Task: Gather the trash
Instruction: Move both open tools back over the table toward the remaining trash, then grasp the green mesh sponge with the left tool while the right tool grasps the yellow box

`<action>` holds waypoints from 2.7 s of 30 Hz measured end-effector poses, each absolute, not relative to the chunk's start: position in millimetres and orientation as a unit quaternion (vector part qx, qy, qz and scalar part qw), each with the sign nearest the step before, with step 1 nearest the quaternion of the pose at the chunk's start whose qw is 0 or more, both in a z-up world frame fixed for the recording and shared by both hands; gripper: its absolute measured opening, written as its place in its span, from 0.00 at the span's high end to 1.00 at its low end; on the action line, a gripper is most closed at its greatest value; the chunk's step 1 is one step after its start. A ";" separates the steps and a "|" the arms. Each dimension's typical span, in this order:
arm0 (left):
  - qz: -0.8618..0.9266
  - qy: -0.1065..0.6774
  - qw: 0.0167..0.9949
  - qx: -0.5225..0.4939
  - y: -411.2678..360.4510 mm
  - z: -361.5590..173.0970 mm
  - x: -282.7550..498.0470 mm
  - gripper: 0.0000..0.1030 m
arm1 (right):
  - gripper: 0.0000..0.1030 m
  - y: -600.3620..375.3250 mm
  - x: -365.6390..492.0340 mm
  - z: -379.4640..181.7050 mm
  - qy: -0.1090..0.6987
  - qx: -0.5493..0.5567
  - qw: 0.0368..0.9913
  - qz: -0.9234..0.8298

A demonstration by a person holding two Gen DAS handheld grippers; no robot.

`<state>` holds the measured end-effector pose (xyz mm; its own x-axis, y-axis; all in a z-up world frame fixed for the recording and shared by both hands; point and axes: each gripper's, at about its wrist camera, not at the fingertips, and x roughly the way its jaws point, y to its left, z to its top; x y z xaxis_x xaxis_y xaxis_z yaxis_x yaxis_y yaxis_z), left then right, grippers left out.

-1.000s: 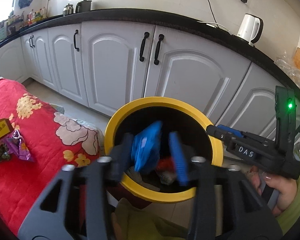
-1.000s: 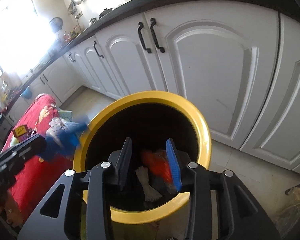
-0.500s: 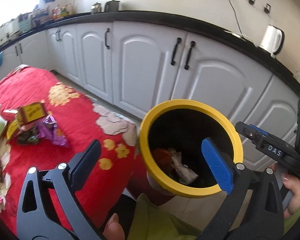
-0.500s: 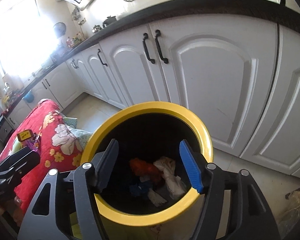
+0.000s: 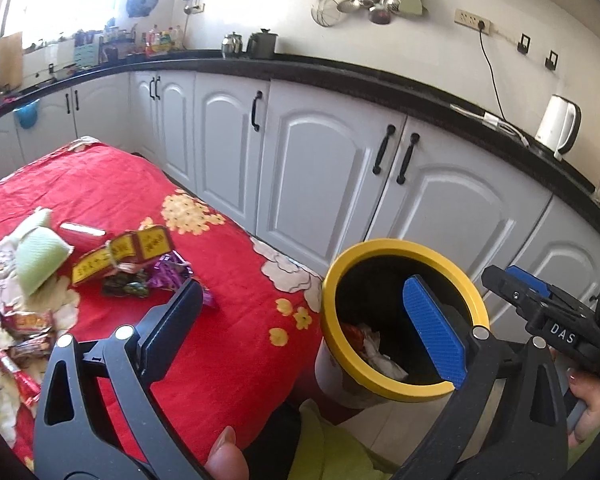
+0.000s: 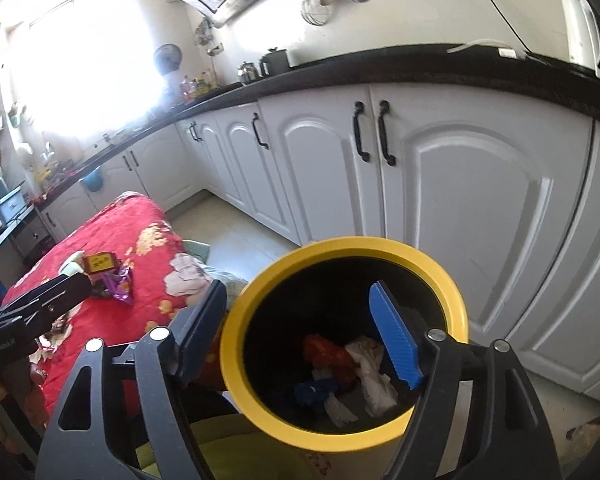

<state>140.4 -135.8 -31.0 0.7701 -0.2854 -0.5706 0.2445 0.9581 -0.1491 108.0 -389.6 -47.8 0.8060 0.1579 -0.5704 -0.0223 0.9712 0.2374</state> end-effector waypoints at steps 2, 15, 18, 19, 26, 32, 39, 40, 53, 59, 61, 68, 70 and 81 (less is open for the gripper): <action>-0.137 0.303 0.942 -0.037 -130.2 -26.7 137.8 0.10 | 0.28 -384.6 106.4 -42.5 0.302 0.106 0.946 0.052; -0.111 0.269 0.955 -0.057 -97.6 -6.0 122.4 0.10 | 0.18 -349.4 94.8 -11.9 0.269 0.072 0.957 0.084; -0.103 0.261 0.958 -0.062 -89.4 -1.8 119.3 0.10 | 0.18 -339.5 93.2 -8.0 0.267 0.063 0.957 0.095; -0.101 0.259 0.958 -0.064 -86.9 -0.6 118.6 0.10 | 0.18 -335.5 92.0 -6.8 0.266 0.060 0.957 0.099; -0.084 0.249 0.961 -0.081 -65.7 5.8 113.9 0.10 | 0.15 -312.9 87.2 0.0 0.264 0.041 0.956 0.120; -0.061 0.244 0.963 -0.098 -42.8 7.5 113.4 0.10 | 0.14 -288.2 86.4 3.8 0.264 0.025 0.953 0.145; -0.033 0.242 0.962 -0.121 -14.4 7.5 116.2 0.10 | 0.12 -260.7 90.4 6.9 0.262 0.010 0.950 0.171; -0.029 0.241 0.962 -0.124 -11.2 7.4 116.5 0.10 | 0.12 -257.7 91.0 7.0 0.262 0.009 0.949 0.174; 0.014 0.241 0.958 -0.155 32.5 2.8 122.0 0.10 | 0.10 -213.8 102.0 6.1 0.262 -0.022 0.941 0.213; 0.035 0.250 0.954 -0.165 52.0 -4.5 127.6 0.10 | 0.10 -193.2 115.5 1.4 0.268 -0.038 0.935 0.230; 0.041 0.254 0.952 -0.169 57.7 -8.0 129.9 0.10 | 0.10 -186.6 122.4 -2.7 0.274 -0.045 0.931 0.236; 0.065 0.270 0.943 -0.184 78.9 -19.3 141.0 0.10 | 0.10 -164.7 149.1 -15.8 0.281 -0.080 0.925 0.243; 0.068 0.276 0.940 -0.187 83.9 -21.7 145.7 0.10 | 0.10 -158.4 157.3 -20.2 0.282 -0.092 0.923 0.244; 0.082 0.351 0.910 -0.203 110.7 -40.1 200.2 0.10 | 0.10 -118.0 200.5 -49.6 0.292 -0.211 0.892 0.273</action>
